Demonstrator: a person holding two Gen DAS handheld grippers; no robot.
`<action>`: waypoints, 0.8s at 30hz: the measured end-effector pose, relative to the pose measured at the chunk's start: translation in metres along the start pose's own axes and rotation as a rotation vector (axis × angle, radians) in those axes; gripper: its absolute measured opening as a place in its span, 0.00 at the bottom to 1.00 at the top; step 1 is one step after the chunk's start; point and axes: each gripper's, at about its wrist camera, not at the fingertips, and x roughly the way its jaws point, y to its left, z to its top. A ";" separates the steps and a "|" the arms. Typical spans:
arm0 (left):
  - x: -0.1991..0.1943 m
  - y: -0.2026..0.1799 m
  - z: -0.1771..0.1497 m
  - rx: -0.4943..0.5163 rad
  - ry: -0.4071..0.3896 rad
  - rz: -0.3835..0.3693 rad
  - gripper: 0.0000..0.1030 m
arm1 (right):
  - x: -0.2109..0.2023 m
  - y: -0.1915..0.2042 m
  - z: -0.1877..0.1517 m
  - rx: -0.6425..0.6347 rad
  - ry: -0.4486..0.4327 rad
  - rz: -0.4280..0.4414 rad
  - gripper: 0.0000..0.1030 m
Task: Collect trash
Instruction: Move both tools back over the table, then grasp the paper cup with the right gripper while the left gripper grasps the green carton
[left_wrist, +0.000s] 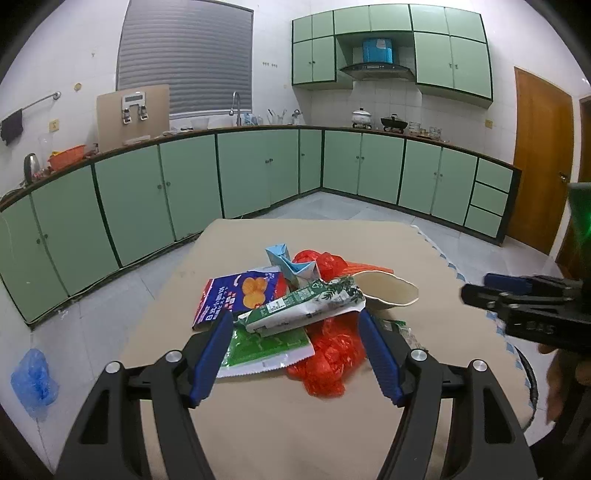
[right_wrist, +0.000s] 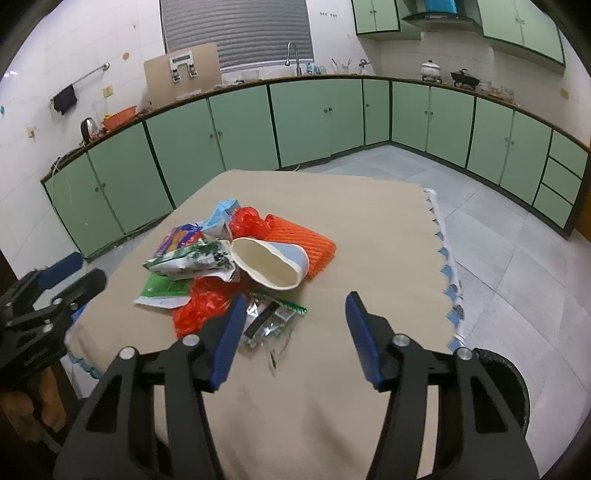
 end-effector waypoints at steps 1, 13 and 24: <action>0.006 0.001 0.001 -0.002 0.000 -0.009 0.67 | 0.007 -0.001 0.002 0.003 0.006 0.000 0.49; 0.063 0.008 -0.007 0.019 0.051 -0.038 0.65 | 0.065 -0.003 0.007 0.001 0.050 -0.014 0.40; 0.080 0.017 -0.013 0.065 0.069 -0.063 0.63 | 0.080 -0.011 0.010 -0.001 0.049 -0.012 0.04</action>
